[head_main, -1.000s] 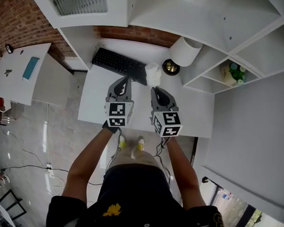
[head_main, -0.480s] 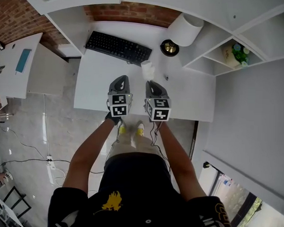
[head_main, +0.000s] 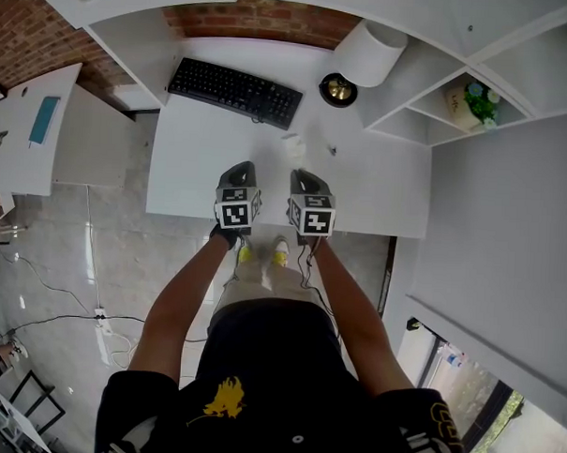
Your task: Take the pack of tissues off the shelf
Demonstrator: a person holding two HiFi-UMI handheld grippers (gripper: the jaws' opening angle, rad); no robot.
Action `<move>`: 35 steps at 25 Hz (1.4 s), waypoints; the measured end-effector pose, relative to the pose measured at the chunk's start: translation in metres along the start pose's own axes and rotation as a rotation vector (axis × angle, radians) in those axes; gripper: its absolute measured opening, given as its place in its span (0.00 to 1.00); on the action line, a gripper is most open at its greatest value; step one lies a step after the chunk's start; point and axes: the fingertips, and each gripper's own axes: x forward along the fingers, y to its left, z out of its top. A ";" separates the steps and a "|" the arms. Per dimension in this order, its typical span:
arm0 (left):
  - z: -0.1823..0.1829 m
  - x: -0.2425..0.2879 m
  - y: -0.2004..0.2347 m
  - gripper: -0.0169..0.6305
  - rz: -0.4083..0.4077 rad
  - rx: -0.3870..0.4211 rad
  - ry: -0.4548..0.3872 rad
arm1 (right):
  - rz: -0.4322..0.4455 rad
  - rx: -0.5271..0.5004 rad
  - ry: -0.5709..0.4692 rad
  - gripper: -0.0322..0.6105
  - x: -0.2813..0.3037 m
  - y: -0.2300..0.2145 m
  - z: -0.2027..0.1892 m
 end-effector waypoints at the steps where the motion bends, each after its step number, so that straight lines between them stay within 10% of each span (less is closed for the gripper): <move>1: -0.002 0.001 0.000 0.05 -0.001 -0.003 0.007 | -0.007 -0.001 0.014 0.10 0.002 -0.001 -0.003; 35: -0.017 -0.012 -0.004 0.05 -0.031 -0.032 0.035 | -0.012 -0.019 0.049 0.06 0.002 0.000 -0.020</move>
